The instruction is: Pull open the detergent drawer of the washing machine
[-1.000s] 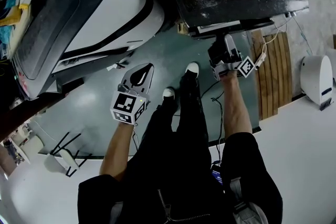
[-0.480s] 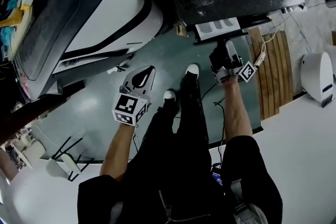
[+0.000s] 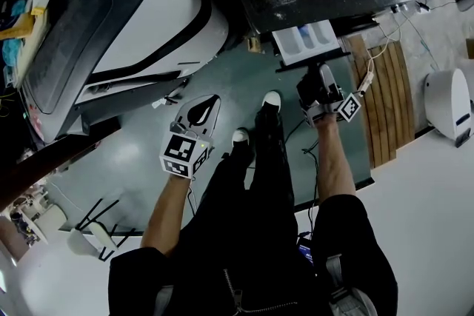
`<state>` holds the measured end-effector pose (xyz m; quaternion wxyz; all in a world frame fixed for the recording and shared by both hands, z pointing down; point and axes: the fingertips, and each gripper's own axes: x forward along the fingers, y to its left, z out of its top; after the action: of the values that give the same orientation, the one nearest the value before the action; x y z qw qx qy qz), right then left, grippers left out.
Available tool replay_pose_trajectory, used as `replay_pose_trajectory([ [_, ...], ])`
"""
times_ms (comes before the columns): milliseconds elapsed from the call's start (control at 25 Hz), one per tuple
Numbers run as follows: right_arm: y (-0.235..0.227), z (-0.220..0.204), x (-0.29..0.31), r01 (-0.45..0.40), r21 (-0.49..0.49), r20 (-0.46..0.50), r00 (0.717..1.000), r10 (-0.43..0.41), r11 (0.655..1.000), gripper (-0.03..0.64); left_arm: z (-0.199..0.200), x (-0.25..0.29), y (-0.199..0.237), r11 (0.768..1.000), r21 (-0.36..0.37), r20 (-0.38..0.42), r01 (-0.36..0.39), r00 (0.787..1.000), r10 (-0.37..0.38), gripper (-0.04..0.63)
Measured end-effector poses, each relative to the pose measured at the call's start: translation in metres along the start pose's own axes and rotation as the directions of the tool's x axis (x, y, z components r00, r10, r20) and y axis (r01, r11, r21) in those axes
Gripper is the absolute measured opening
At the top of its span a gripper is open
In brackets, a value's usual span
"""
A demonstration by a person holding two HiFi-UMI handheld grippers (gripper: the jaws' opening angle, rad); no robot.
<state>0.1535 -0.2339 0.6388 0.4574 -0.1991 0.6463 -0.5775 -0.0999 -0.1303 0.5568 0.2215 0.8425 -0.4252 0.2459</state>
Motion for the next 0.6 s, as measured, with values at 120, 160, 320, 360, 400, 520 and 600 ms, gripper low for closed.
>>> replay_pose_trajectory([
  [120,0.003,-0.001,-0.008,-0.003,-0.006,0.006,1.0,0.003,1.0,0.299,-0.003,-0.002,-0.002,1.0,0.002,-0.004,0.006,1.0,-0.006,0.018],
  [160,0.003,-0.002,-0.01,-0.004,-0.008,0.006,1.0,0.004,1.0,0.296,-0.003,-0.002,-0.003,1.0,0.003,-0.005,0.008,1.0,-0.008,0.018],
  [320,0.007,-0.004,-0.016,-0.003,-0.013,0.017,1.0,0.004,1.0,0.293,-0.005,-0.002,-0.008,1.0,0.022,-0.014,0.019,1.0,-0.018,0.018],
  [360,0.007,-0.004,-0.017,-0.003,-0.014,0.023,1.0,0.003,1.0,0.291,-0.005,-0.001,-0.009,0.999,0.024,-0.014,0.021,1.0,-0.021,0.018],
  [400,0.007,-0.003,-0.019,-0.003,-0.015,0.028,1.0,0.004,1.0,0.289,-0.004,0.0,-0.011,0.999,0.025,-0.012,0.024,1.0,-0.024,0.018],
  [520,0.007,-0.003,-0.024,-0.003,-0.017,0.038,0.999,0.004,1.0,0.279,-0.003,0.0,-0.015,0.999,0.033,-0.008,0.033,0.999,-0.032,0.018],
  [600,0.008,-0.004,-0.026,-0.004,-0.018,0.038,0.999,0.005,1.0,0.276,-0.002,-0.001,-0.016,0.999,0.036,-0.008,0.033,0.999,-0.033,0.018],
])
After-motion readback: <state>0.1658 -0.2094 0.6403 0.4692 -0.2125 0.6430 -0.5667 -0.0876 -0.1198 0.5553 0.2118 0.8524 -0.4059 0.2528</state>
